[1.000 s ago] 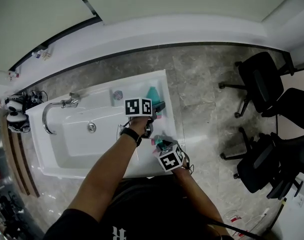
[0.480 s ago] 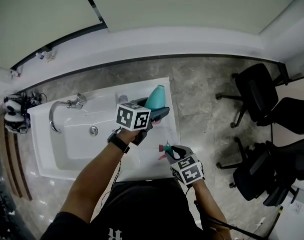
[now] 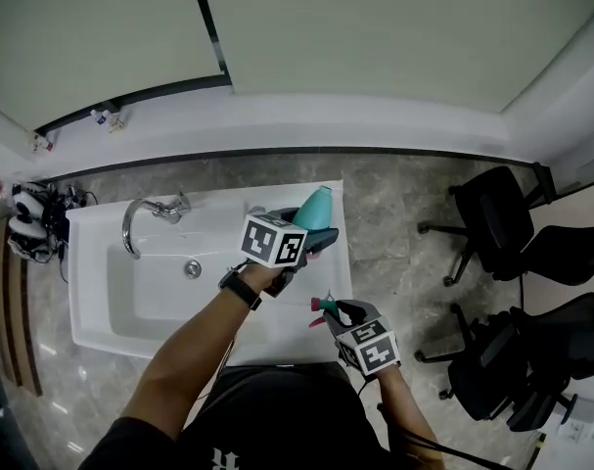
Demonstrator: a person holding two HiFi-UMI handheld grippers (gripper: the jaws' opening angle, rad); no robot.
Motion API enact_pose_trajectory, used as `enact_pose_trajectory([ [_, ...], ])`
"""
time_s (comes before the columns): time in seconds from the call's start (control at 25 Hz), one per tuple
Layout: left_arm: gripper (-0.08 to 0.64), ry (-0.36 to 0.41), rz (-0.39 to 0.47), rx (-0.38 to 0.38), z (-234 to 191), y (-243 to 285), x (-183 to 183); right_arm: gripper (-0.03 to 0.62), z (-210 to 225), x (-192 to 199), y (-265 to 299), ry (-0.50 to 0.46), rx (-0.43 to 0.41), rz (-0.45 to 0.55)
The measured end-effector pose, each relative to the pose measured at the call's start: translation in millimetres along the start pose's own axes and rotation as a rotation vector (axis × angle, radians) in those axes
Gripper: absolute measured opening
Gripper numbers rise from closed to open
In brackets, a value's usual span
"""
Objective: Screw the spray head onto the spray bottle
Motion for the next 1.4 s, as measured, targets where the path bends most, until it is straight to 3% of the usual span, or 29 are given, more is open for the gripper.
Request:
enact_pose_trajectory([
  [0.32, 0.403, 0.111, 0.087, 0.026, 23.4, -48.4, -13.6, 0.12, -26.9, -26.8, -32.6, -0.073, 0.027, 0.06],
  [0.88, 0.403, 0.453, 0.494, 0.176, 99.5, -206.4, -58.9, 0.12, -81.1, -117.3, -139.2, -0.388, 0.082, 0.195],
  [1.16, 0.403, 0.61, 0.636, 0.237, 119.2, -271.1, -45.8, 0.12, -95.0, -163.6, -209.2, -0.513, 0.086, 0.385],
  [1.28, 0.403, 0.63, 0.677, 0.253, 119.4, -287.6, -36.9, 0.12, -99.6, -188.2, -235.4, -0.524, 0.112, 0.482],
  [1.4, 0.403, 0.639, 0.695, 0.259, 116.8, -294.5, -26.0, 0.12, -99.0, -203.7, -258.8, -0.521, 0.138, 0.514],
])
Point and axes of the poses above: the fingertips, and each gripper's own axes: y forward along the fingers, z to its right, x out of its underside, the point moved 4 cm from there along -y, backward along the fingers, and after that the axes turned 10 degrees about -y, right-handed, at the moved point
